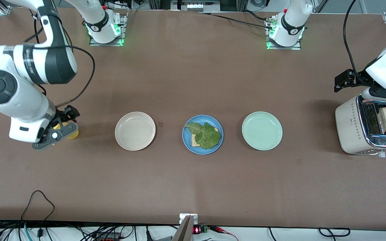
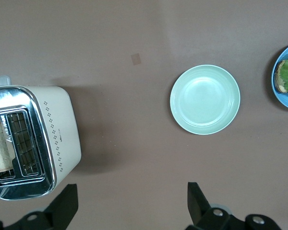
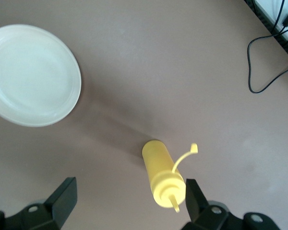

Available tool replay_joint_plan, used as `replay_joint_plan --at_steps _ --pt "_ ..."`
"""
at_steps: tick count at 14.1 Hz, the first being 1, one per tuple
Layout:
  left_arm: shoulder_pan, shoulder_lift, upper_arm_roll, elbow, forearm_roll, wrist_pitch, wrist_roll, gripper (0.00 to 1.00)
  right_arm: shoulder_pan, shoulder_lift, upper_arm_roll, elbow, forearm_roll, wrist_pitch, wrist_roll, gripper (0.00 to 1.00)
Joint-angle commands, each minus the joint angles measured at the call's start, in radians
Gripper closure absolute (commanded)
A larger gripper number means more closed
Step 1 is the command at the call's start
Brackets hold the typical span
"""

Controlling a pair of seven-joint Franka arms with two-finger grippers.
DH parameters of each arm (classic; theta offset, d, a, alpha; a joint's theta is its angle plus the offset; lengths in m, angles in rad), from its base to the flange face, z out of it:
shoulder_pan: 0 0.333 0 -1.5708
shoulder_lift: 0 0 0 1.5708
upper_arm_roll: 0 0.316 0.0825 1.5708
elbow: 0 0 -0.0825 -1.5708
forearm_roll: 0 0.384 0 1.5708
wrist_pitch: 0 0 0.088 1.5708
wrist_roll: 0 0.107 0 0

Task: Make sandwich in blue plate with both arms
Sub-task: 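Move the right gripper to the yellow bottle and grasp it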

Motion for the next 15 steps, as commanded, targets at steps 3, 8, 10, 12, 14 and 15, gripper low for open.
replay_joint_plan --at_steps 3,8,10,12,14,15 --pt "0.004 -0.007 -0.004 0.017 -0.005 -0.038 -0.007 0.00 -0.093 -0.031 0.013 -0.053 0.012 0.021 -0.214 0.00" --pt "0.004 -0.012 -0.004 0.017 -0.005 -0.042 -0.002 0.00 -0.342 -0.033 0.015 -0.103 0.299 0.075 -0.672 0.00" --pt "0.004 -0.012 -0.005 0.017 -0.005 -0.042 -0.002 0.00 -0.426 -0.031 0.015 -0.149 0.435 0.093 -0.867 0.00" --pt "0.004 -0.012 -0.005 0.017 -0.005 -0.042 -0.004 0.00 -0.495 -0.017 0.015 -0.197 0.568 0.096 -1.056 0.00" --pt "0.004 -0.012 -0.005 0.017 -0.005 -0.042 -0.004 0.00 -0.555 0.004 0.015 -0.255 0.706 0.096 -1.217 0.00" --pt "0.004 -0.012 -0.005 0.017 -0.005 -0.042 -0.004 0.00 -0.575 0.012 0.015 -0.278 0.757 0.093 -1.280 0.00"
